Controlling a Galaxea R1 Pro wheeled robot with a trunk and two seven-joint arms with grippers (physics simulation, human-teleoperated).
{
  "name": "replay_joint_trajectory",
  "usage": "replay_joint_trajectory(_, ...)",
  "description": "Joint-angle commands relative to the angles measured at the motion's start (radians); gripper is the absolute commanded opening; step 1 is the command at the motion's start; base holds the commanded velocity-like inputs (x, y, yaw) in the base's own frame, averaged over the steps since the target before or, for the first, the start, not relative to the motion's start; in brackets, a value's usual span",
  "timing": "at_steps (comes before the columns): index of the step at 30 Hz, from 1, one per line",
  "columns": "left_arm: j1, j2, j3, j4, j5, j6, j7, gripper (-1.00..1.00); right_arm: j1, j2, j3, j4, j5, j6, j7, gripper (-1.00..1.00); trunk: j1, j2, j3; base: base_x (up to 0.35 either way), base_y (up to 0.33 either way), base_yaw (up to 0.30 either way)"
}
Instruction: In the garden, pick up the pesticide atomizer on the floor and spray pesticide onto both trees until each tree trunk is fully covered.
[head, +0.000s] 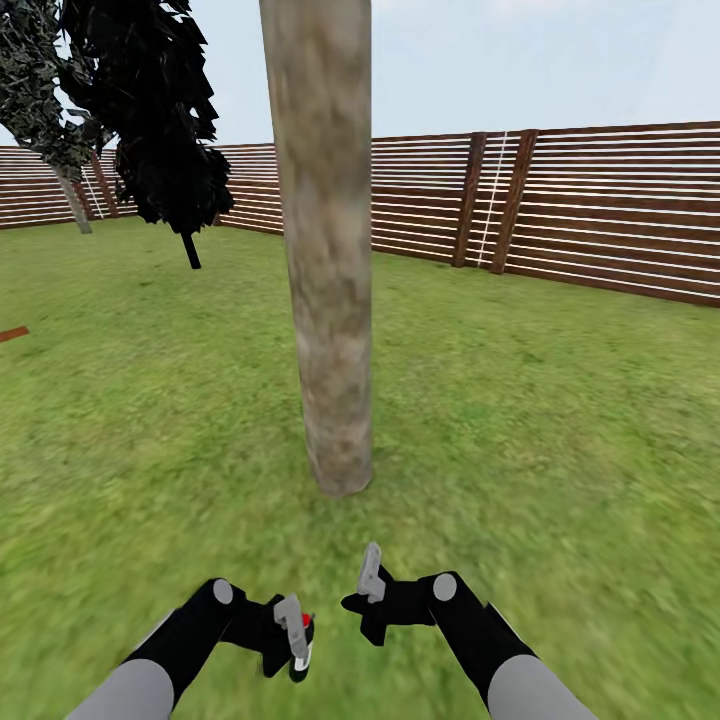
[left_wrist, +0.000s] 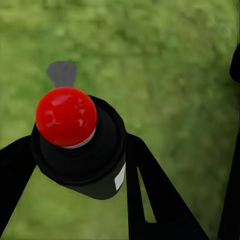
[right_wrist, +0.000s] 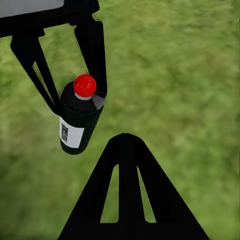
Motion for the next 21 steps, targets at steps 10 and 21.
replay_joint_trajectory(10,0.001,-0.028,-0.002,-0.03,0.0,-0.016,-0.002,-1.0,0.0,-0.001,-0.001,-0.001,0.01,-0.006,0.001,-1.0,0.0,0.0,-0.001,0.0,0.0,0.0)
replay_joint_trajectory(21,0.002,-0.06,-0.002,-0.03,0.0,-0.038,-0.002,-1.0,0.0,-0.001,-0.001,-0.001,0.01,-0.007,0.001,-1.0,0.0,0.0,-0.001,0.0,0.0,0.0)
